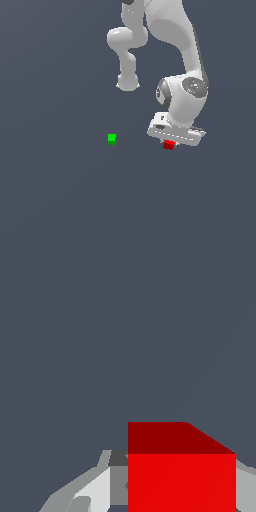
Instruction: Stack the red cube on top of the green cube.
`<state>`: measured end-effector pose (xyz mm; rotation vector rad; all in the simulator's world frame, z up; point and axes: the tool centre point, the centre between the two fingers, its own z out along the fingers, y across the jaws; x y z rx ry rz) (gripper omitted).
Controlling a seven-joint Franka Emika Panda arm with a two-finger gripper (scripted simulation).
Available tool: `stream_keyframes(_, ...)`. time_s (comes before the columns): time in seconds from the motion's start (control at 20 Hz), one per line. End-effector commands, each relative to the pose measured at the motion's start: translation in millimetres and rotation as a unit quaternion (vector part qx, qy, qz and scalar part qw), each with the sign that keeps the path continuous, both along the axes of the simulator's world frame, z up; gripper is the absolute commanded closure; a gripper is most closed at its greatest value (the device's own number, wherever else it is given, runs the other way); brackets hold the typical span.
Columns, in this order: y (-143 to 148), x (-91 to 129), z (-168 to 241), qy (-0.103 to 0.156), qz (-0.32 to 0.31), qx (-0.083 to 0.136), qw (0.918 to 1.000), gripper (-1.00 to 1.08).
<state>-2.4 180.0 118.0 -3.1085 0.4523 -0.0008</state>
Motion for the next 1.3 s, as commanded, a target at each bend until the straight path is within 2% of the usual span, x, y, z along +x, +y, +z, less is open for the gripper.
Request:
stream_keyframes(0.0,-3,-1,0,0.000,0.000,0.000,1.0000,1.08)
stream_keyframes(0.25,-20,-7,-4,0.000,0.000,0.000,1.0000,1.08)
stream_keyframes(0.5,-52,-18,-11,0.000,0.000,0.000,1.0000,1.08)
stream_keyframes(1.25,-206,-68,-44,0.000,-0.001,0.000,1.0000,1.08)
